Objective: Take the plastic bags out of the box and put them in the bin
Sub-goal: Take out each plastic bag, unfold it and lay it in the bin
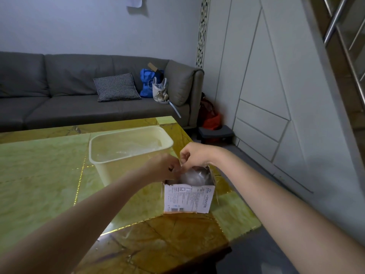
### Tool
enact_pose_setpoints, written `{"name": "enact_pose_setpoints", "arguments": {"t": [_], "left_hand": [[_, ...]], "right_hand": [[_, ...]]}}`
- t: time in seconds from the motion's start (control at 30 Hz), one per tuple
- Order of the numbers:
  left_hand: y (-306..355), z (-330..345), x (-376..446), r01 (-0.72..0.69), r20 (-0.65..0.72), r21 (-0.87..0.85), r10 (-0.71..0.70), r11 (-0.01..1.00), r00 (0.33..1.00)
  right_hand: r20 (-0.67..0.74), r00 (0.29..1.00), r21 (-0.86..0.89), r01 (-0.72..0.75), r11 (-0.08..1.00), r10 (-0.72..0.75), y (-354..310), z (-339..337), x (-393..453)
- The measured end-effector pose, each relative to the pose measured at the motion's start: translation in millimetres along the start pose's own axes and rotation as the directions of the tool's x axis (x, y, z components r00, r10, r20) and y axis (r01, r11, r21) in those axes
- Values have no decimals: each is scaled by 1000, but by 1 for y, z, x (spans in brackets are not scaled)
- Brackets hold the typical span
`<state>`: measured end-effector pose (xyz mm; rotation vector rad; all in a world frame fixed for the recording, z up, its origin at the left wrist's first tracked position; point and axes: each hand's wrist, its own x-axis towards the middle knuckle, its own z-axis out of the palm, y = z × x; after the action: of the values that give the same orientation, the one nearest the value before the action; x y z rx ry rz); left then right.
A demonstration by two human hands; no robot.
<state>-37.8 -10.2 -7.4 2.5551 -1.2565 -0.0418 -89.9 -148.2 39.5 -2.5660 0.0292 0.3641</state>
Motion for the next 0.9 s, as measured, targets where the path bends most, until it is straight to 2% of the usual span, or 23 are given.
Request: {"name": "enact_pose_setpoints", "arguments": {"t": [0.13,0.27,0.33,0.4,0.47,0.57,0.7,0.77,0.83,0.9], "left_hand": [[2,-4,-1,44,-21,-138,-48,989,999],[5,-5,-5,93,23,-277,-90,956,996],[5,-3,-7,121,69,-296,-105,947,992],[6,3,-8,141,123,-242,-114,960,986],[8,10,-8,122,143,-206,-93,971,985],[9,13,-10,151,153,-278,-112,949,982],[2,5,-8,192,201,-363,-124,912,972],[5,-7,-9,192,163,-507,-125,840,979],[6,-24,-13,180,104,-701,-151,690,983],[2,-40,-17,126,45,-813,-155,569,987]], "right_hand": [[52,997,41,-54,998,52,-4,-1,0],[88,991,-40,-102,994,105,2,-1,0],[77,993,-53,-88,995,92,4,-2,0],[44,998,-26,-47,999,48,3,-3,-2],[15,1000,118,5,993,-7,-1,-8,-3],[-97,991,380,124,917,-93,-12,-22,-5],[-301,950,681,276,678,-84,-26,-45,-10],[-334,941,723,290,627,-51,-28,-53,-11],[-394,919,738,325,592,-13,-28,-56,-11],[-478,875,762,374,528,71,-27,-60,-8]]}}
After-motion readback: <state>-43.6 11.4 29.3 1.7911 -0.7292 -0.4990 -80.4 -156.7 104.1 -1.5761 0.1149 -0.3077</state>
